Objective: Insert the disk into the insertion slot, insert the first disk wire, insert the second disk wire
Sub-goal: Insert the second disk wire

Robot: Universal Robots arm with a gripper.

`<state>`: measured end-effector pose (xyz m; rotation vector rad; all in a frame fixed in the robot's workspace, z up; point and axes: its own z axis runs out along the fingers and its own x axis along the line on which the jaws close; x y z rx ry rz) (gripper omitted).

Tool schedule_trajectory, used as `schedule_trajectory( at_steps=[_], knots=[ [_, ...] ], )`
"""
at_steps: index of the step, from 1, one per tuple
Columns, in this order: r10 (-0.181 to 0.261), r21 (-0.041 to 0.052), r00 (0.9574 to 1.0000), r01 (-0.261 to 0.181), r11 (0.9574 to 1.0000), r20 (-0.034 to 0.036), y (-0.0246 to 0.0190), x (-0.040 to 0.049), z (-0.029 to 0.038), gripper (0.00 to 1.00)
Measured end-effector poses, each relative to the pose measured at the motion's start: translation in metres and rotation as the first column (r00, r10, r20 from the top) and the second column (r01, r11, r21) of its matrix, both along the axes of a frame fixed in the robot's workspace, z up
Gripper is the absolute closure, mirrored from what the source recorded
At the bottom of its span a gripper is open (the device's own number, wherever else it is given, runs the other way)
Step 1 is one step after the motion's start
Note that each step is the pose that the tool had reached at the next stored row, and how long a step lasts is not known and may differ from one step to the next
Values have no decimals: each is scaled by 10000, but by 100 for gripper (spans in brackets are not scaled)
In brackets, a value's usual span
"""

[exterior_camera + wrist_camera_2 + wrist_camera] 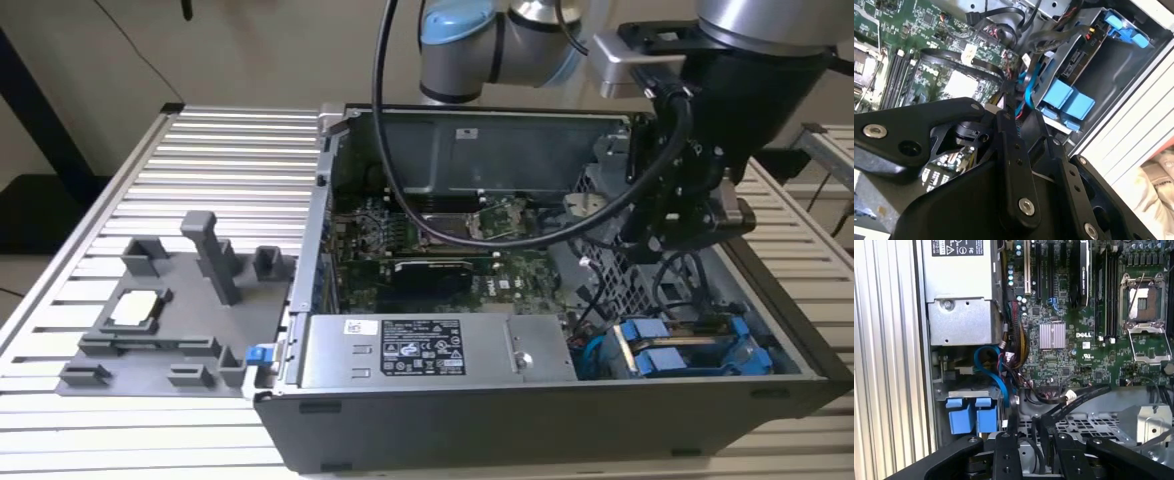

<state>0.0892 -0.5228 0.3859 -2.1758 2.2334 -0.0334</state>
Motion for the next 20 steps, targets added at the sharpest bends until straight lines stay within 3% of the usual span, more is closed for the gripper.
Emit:
schedule_trajectory(
  at_steps=[3, 6, 14, 20],
  knots=[
    [115, -3, 9999, -114, 9999, 34, 7, -35, -16, 67],
    [224, -3, 9997, -224, 9997, 117, 33, -64, -50, 67],
    [479, -150, 9982, -474, 9988, 371, 223, -112, -142, 67],
    [961, -599, 9943, -934, 9938, 451, 236, -114, -156, 67]
  ],
)
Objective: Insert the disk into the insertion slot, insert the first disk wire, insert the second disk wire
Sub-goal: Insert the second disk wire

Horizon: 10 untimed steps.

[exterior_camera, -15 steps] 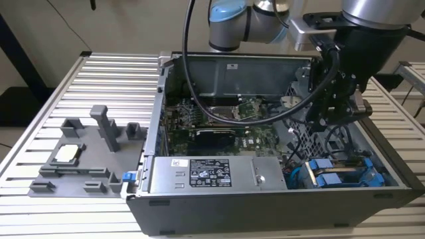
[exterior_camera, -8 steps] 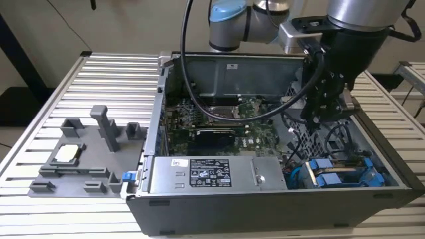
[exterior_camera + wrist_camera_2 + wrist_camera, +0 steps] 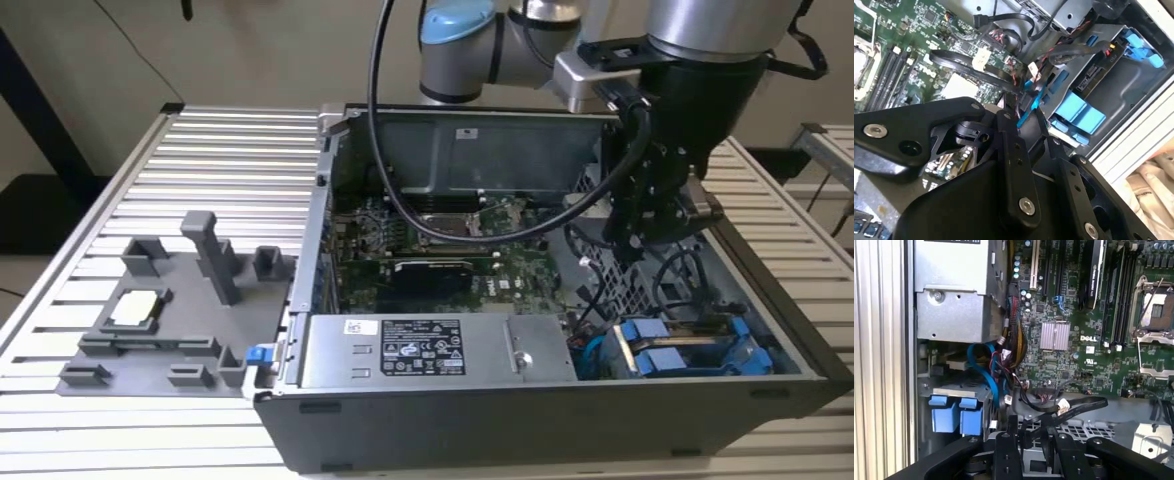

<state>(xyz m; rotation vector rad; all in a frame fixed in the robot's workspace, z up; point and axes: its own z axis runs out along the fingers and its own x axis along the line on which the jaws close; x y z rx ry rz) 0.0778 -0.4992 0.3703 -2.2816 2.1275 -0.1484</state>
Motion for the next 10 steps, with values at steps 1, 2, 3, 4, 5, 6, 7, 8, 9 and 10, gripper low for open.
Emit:
schedule_trajectory(
  at_steps=[1, 2, 3, 4, 5, 6, 7, 8, 9, 10],
  knots=[
    [51, -39, 10000, -50, 10000, 40, 0, 0, -4, 67],
    [94, -71, 9999, -94, 9999, 85, 0, 0, -7, 67],
    [131, -107, 9998, -129, 9999, 125, 0, -1, -10, 67],
    [149, -141, 9998, -147, 9998, 156, 0, -3, -14, 67],
    [157, -168, 9997, -154, 9997, 185, 0, -8, -19, 67],
    [161, -184, 9997, -157, 9997, 206, 0, -13, -23, 67],
    [162, -203, 9996, -158, 9997, 218, 0, -17, -26, 67],
    [163, -235, 9996, -158, 9996, 229, 0, -21, -28, 67],
    [163, -268, 9996, -156, 9995, 245, 0, -26, -31, 67],
    [164, -300, 9995, -156, 9994, 264, 0, -31, -34, 67]
  ],
)
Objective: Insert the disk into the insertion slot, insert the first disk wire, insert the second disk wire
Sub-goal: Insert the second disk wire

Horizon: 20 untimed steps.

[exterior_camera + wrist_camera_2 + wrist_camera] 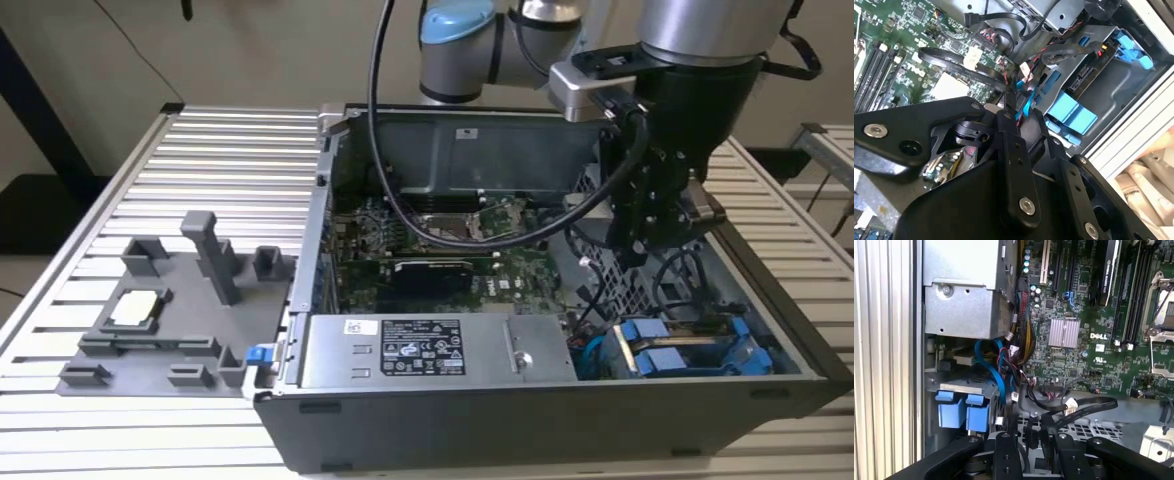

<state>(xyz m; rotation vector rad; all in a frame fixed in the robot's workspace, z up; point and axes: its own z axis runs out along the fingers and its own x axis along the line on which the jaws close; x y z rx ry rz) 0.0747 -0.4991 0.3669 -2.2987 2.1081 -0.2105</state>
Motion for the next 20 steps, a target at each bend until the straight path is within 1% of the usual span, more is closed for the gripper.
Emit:
schedule_trajectory(
  at_steps=[2, 3, 7, 9, 11, 15, 20],
  knots=[
    [0, -67, 10000, 0, 10000, 54, 0, -7, -6, 69],
    [0, -97, 10000, 1, 10000, 87, 0, -10, -9, 76],
    [2, -195, 9997, 3, 9998, 224, 0, -16, -18, 76],
    [3, -214, 9996, 4, 9998, 288, 0, -16, -23, 76],
    [2, -217, 9994, 5, 9998, 336, 0, -18, -28, 76],
    [4, -217, 9993, 5, 9998, 384, 0, -21, -40, 76],
    [3, -216, 9992, 5, 9998, 390, 0, -23, -44, 76]
  ],
)
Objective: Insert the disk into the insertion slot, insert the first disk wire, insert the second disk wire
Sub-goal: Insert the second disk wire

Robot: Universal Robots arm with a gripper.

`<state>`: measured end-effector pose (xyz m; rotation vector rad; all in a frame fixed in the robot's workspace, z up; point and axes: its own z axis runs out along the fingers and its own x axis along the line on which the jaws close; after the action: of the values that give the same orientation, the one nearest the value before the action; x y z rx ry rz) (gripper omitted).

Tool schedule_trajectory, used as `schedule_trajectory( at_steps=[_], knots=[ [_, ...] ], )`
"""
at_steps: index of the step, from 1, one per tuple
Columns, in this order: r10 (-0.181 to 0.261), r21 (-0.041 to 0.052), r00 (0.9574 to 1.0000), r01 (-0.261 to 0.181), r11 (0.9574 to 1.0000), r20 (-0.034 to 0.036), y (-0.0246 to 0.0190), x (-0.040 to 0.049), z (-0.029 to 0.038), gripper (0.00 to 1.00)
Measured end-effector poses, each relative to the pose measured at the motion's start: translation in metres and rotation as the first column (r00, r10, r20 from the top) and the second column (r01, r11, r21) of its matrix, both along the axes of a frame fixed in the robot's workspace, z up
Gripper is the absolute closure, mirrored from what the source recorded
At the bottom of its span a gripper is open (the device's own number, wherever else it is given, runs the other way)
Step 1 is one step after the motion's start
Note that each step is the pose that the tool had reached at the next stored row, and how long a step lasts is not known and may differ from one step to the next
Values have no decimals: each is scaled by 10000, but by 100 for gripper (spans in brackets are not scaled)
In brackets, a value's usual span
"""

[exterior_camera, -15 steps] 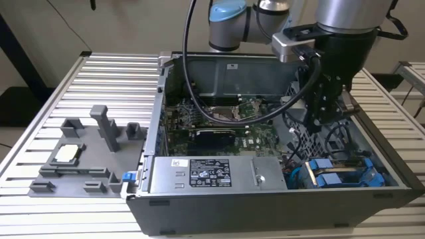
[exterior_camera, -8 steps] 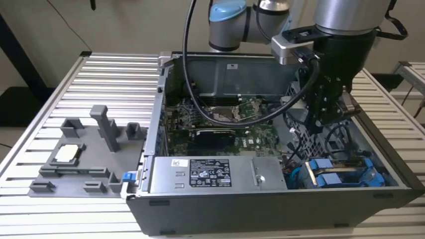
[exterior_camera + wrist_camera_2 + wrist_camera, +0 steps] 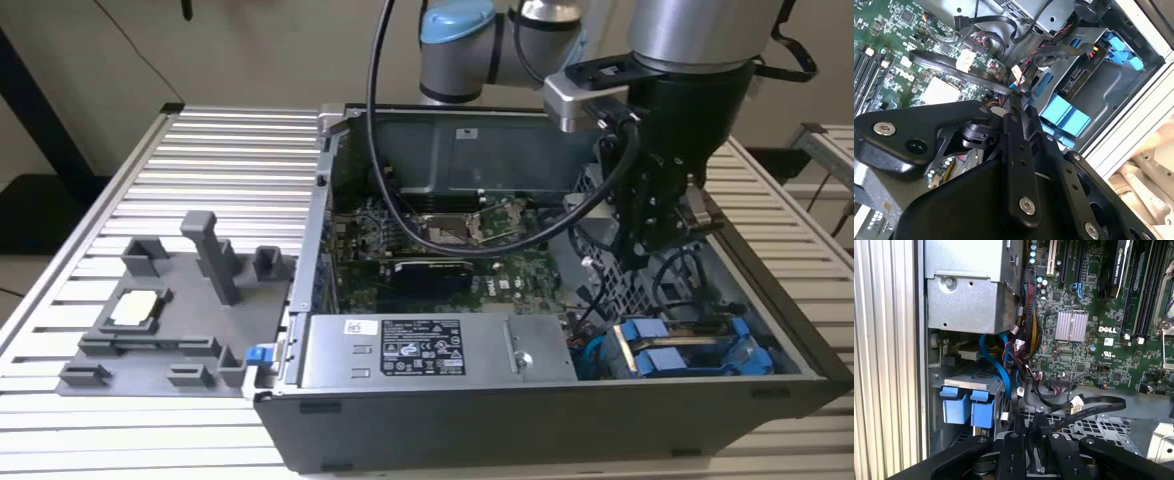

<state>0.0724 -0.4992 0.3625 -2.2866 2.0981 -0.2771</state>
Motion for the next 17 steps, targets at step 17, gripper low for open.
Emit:
schedule_trajectory(
  at_steps=[17],
  knots=[
    [0, 4, 10000, 0, 10000, 0, 0, -9, 0, 84]
  ],
)
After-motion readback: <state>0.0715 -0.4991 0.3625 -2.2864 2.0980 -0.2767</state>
